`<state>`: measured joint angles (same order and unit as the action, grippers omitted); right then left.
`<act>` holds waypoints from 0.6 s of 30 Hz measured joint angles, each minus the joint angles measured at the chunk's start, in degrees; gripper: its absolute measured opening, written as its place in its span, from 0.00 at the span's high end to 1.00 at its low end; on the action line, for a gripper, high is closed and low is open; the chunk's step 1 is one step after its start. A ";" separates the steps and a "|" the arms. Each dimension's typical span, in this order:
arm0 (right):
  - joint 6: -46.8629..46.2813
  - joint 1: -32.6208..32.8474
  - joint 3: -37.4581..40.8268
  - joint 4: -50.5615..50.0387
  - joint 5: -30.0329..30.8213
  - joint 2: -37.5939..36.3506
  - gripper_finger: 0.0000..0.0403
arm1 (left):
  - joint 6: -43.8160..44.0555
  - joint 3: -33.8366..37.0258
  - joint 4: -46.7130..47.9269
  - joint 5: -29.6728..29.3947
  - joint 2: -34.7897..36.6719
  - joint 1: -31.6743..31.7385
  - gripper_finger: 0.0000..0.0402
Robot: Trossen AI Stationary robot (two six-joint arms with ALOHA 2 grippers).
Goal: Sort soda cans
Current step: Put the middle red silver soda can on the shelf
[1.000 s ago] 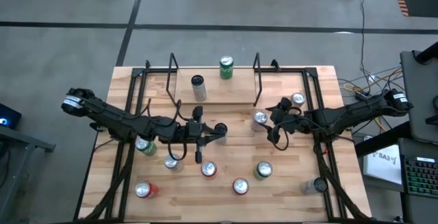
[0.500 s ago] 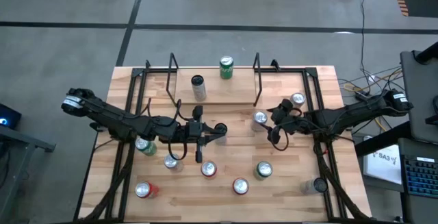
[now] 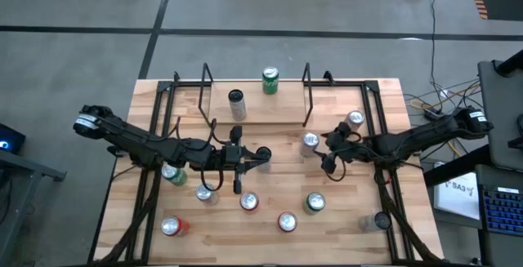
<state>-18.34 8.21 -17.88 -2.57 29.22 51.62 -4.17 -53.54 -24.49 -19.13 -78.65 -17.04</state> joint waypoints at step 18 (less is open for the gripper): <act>3.29 0.00 7.06 22.69 1.58 9.09 0.18 | -1.37 0.00 -0.07 0.02 0.00 0.07 1.00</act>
<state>-15.05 8.21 -10.82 20.12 30.80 60.71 -5.54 -53.54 -24.56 -19.11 -78.65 -16.97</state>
